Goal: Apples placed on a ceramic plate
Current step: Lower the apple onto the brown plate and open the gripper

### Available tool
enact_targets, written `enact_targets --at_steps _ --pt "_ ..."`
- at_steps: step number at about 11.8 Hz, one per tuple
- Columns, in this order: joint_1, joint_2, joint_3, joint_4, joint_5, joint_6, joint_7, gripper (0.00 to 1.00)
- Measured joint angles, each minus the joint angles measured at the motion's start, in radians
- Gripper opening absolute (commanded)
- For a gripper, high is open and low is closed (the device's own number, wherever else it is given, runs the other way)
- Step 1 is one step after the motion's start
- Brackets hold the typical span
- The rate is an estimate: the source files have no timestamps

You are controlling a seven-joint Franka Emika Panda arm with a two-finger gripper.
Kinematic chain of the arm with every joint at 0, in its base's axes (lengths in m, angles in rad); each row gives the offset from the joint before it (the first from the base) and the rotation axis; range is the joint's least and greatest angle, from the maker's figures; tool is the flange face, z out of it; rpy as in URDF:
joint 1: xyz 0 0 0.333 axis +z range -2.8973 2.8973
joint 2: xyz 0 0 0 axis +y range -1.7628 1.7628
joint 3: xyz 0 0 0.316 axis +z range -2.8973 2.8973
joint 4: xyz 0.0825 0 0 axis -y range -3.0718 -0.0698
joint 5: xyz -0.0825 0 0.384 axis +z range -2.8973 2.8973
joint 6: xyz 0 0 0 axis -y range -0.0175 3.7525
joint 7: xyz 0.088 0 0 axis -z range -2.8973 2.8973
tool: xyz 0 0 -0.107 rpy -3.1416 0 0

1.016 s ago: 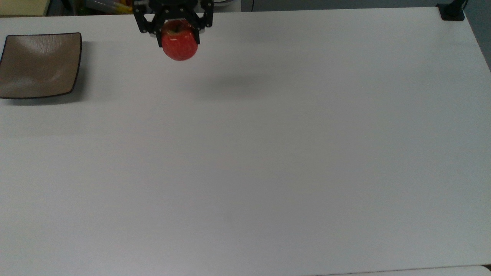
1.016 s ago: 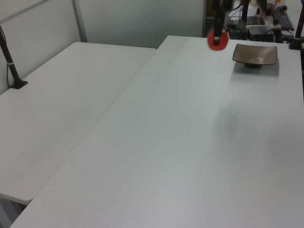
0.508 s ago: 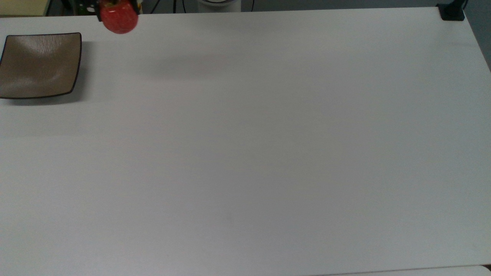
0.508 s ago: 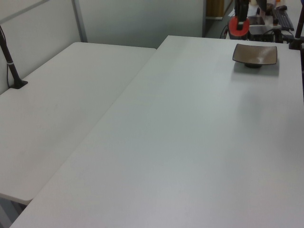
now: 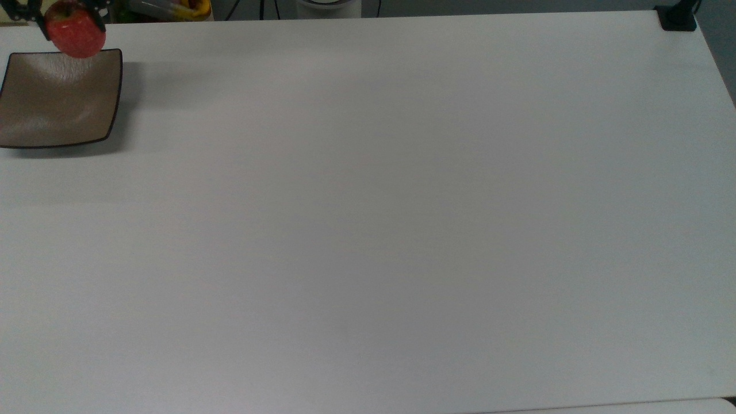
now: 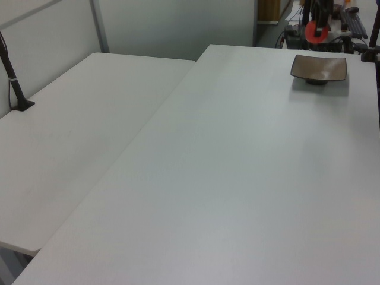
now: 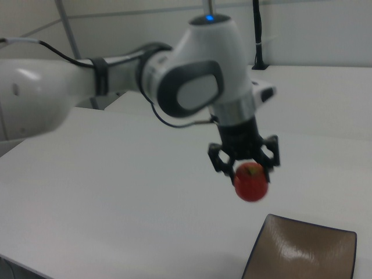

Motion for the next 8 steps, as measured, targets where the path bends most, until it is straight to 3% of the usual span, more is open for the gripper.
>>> enact_targets --at_steps 4,8 --pt "-0.049 0.145 -0.013 -0.010 0.000 0.163 -0.052 0.28" --pt "-0.075 0.229 -0.019 -0.011 -0.002 0.239 -0.080 0.32"
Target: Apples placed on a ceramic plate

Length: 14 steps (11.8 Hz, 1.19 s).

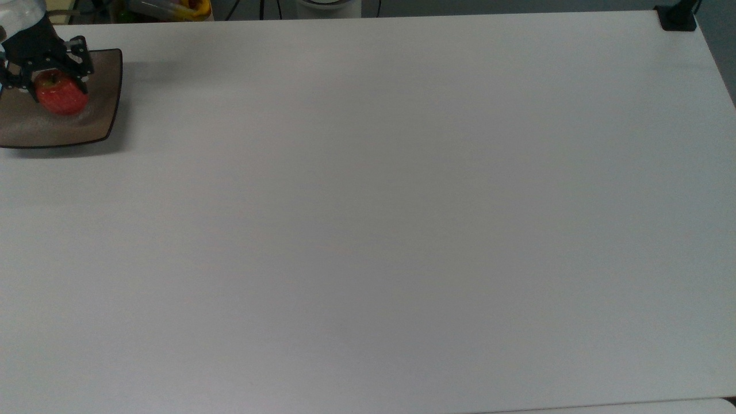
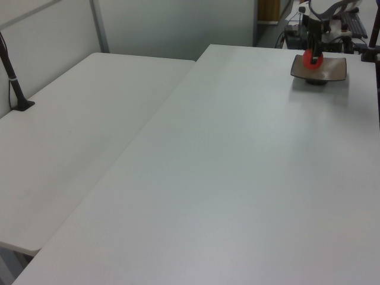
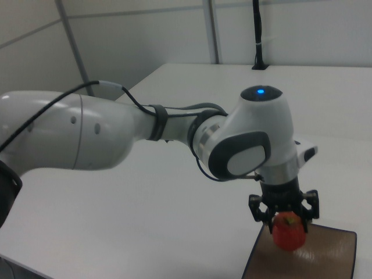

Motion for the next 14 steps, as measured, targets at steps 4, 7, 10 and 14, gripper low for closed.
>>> enact_targets --at_steps 4,7,10,14 --pt "-0.023 0.073 -0.002 -0.005 -0.011 0.075 -0.019 0.74" --pt "-0.030 0.078 -0.010 -0.005 -0.013 0.089 -0.019 1.00" --pt "-0.031 0.075 -0.011 -0.003 -0.012 0.089 -0.016 1.00" --pt "-0.012 -0.010 -0.009 0.011 -0.010 -0.004 0.067 1.00"
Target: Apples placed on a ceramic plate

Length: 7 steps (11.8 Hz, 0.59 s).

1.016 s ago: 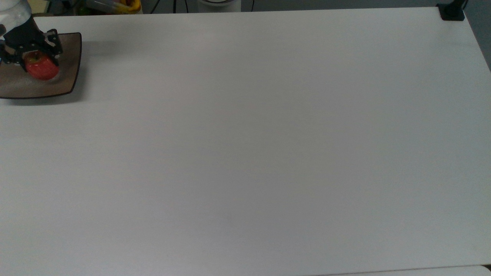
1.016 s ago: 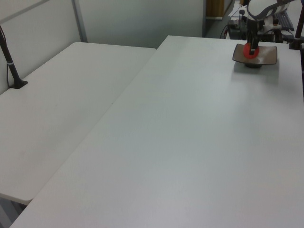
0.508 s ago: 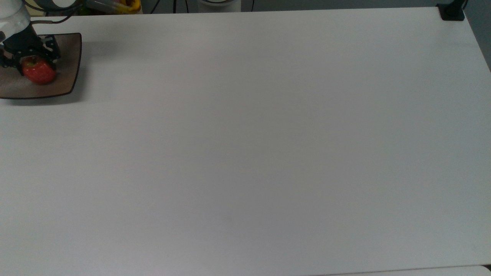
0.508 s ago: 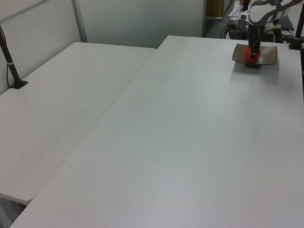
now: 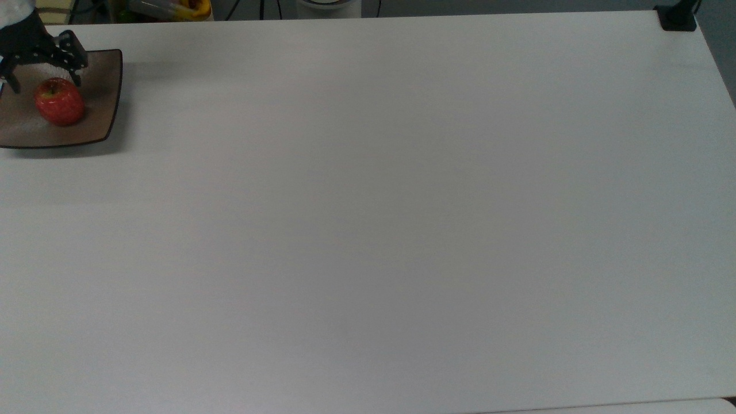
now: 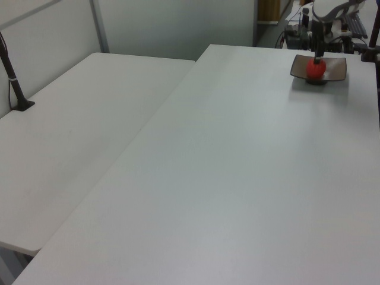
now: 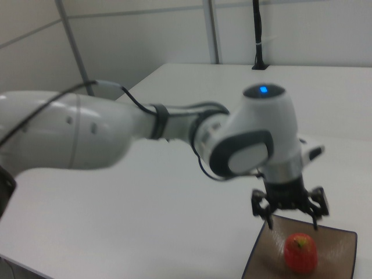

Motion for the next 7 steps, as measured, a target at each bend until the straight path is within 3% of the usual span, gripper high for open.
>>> enact_targets --at_steps 3,7 --pt "0.080 -0.140 0.004 0.059 0.038 -0.212 0.163 1.00" --pt "0.230 -0.317 0.008 0.113 0.069 -0.487 0.480 1.00"
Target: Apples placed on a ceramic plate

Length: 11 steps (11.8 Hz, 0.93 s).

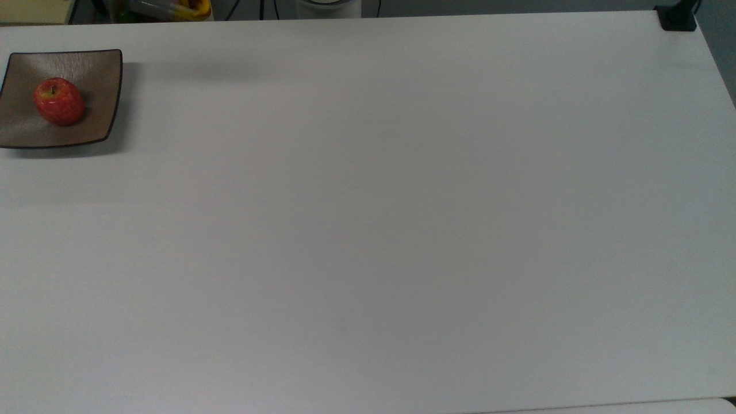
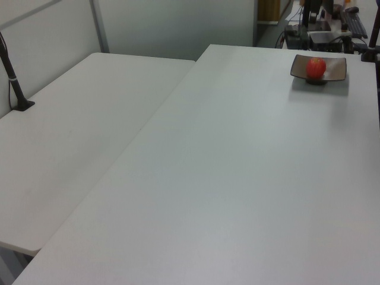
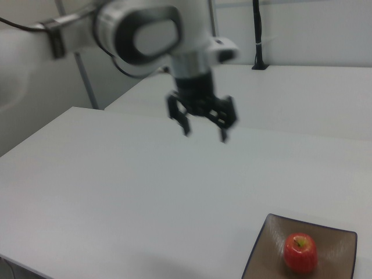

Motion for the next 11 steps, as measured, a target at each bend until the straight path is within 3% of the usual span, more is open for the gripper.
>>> enact_targets --at_steps 5,8,11 --pt "0.275 -0.083 0.003 0.037 0.022 -0.159 0.379 1.00" --pt "0.394 -0.085 0.002 0.033 0.023 -0.161 0.502 1.00" --pt "0.463 -0.077 0.001 0.009 0.023 -0.119 0.521 1.00"
